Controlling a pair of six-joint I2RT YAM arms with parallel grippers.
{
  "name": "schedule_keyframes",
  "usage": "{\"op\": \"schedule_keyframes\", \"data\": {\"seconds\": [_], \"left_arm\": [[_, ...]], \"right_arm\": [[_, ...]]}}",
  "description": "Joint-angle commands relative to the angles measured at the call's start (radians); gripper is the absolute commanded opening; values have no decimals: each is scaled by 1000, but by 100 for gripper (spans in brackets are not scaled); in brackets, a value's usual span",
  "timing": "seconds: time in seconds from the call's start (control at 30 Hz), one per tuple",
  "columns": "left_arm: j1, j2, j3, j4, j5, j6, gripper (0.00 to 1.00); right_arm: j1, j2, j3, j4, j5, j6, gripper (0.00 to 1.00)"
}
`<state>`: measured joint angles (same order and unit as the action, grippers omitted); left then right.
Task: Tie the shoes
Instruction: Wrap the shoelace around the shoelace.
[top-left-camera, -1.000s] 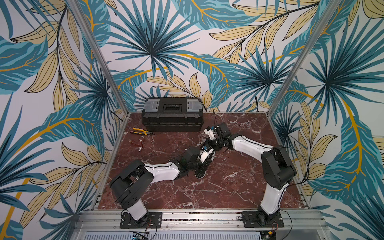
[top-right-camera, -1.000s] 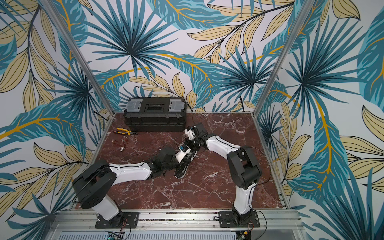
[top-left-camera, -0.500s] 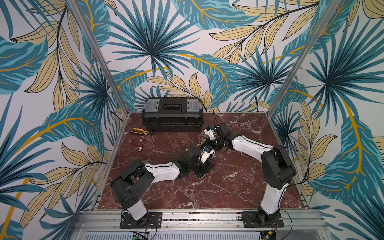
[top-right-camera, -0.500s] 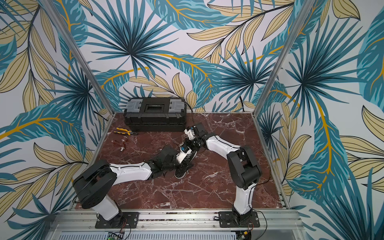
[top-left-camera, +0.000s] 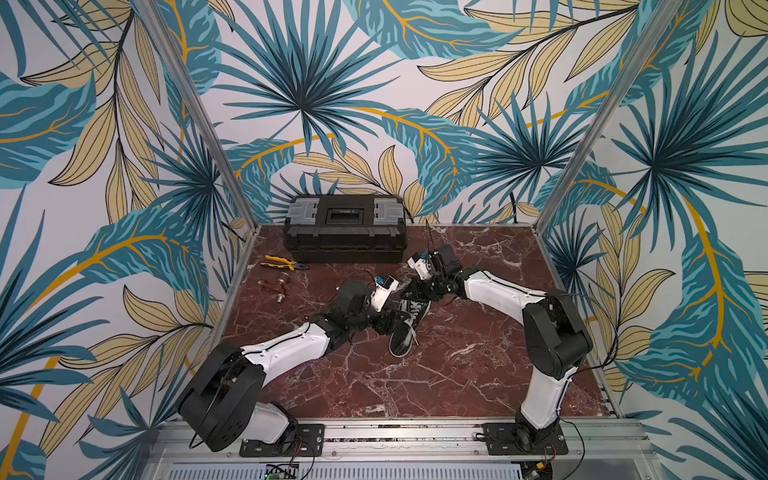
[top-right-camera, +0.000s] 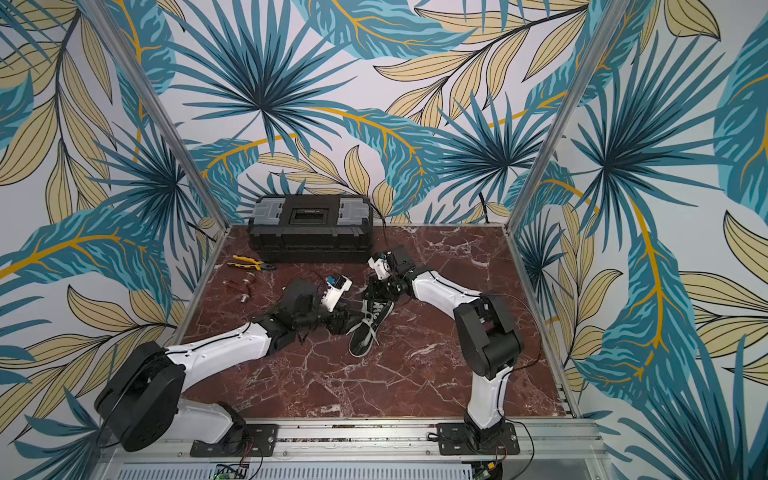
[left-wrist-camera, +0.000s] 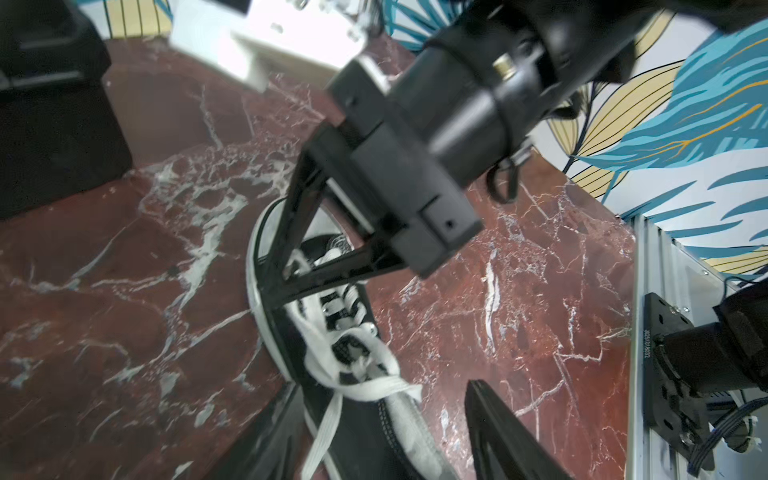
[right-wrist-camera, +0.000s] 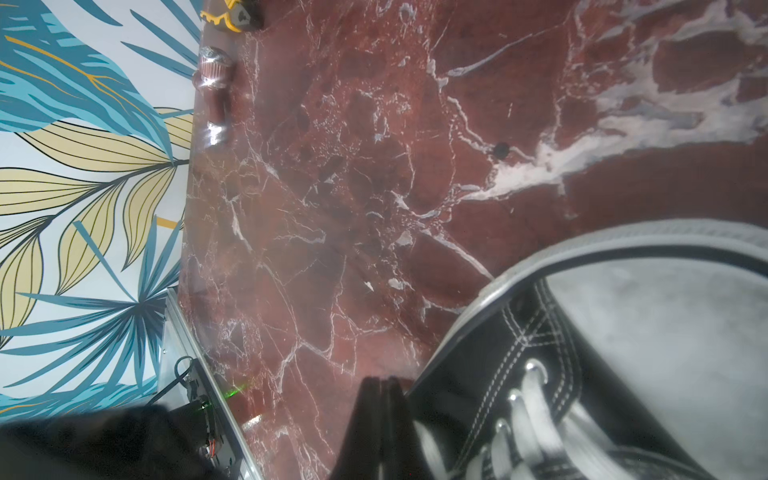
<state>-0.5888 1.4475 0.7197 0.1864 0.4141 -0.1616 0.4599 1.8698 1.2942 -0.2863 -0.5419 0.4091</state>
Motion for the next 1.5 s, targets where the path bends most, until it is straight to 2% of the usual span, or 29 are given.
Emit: {"op": "schedule_keyframes", "data": {"seconds": [0.0, 0.17, 0.3, 0.63, 0.77, 1.0, 1.1, 1.47], "left_arm": [[40, 85, 21, -48, 68, 22, 67], [54, 211, 88, -22, 175, 22, 67], [63, 254, 108, 2, 206, 21, 65], [113, 301, 163, -24, 319, 73, 67], [114, 314, 197, -82, 368, 129, 67], [131, 297, 197, -154, 403, 202, 74], [154, 293, 192, -138, 413, 187, 75], [159, 361, 254, -123, 490, 151, 61]], "right_arm": [[5, -14, 0, 9, -25, -26, 0], [5, -28, -10, 11, -26, -36, 0], [5, -45, -19, 10, -26, -43, 0], [5, -49, -34, 21, -33, -44, 0], [4, -53, -32, 17, -30, -48, 0], [5, -54, -30, 9, -28, -53, 0], [4, -58, -30, 11, -33, -53, 0], [5, -111, -79, 58, -48, -59, 0]]}}
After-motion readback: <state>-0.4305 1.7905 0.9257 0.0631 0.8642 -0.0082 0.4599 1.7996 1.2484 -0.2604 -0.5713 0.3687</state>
